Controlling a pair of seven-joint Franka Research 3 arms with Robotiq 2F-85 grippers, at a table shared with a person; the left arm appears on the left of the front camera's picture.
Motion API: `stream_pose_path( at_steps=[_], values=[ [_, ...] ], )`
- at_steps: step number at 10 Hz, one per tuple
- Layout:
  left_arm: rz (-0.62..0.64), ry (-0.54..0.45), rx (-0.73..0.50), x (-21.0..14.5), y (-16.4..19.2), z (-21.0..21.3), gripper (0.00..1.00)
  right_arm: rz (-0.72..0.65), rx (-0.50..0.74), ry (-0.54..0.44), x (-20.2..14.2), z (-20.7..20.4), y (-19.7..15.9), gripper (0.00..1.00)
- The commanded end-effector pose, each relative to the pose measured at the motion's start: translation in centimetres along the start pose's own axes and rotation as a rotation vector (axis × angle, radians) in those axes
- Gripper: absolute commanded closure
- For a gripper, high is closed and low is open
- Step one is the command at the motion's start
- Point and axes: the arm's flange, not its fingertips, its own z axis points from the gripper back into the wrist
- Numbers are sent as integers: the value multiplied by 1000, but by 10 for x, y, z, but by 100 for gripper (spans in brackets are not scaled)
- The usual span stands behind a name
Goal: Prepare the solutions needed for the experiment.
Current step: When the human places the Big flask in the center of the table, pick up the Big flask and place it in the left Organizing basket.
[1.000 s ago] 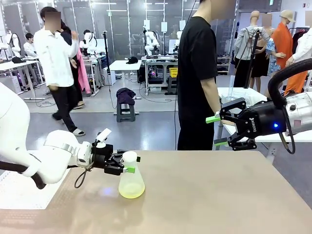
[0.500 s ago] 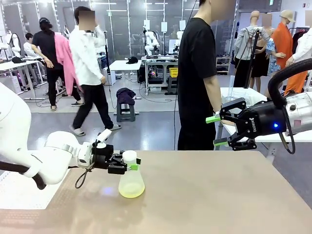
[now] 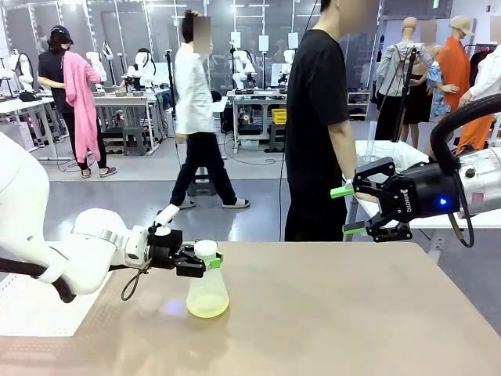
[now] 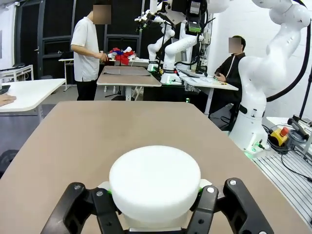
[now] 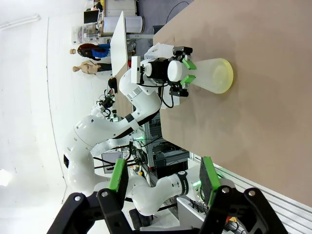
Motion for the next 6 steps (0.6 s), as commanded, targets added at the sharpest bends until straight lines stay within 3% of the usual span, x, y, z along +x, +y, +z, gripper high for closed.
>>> stream_pose_path(
  at_steps=[1, 3, 4, 6],
  values=[
    [20, 3, -11, 27, -3, 7, 100, 3, 9, -9, -2, -1, -1, 25],
    [20, 10, -14, 57, -10, 25, 84, 3, 9, -9, -2, -1, -1, 25],
    [2, 25, 4, 70, -14, 33, 95, 3, 9, -9, -2, -1, -1, 25],
    [-26, 47, 21, 99, -31, 60, 95, 3, 9, -9, -2, -1, -1, 25]
  ],
)
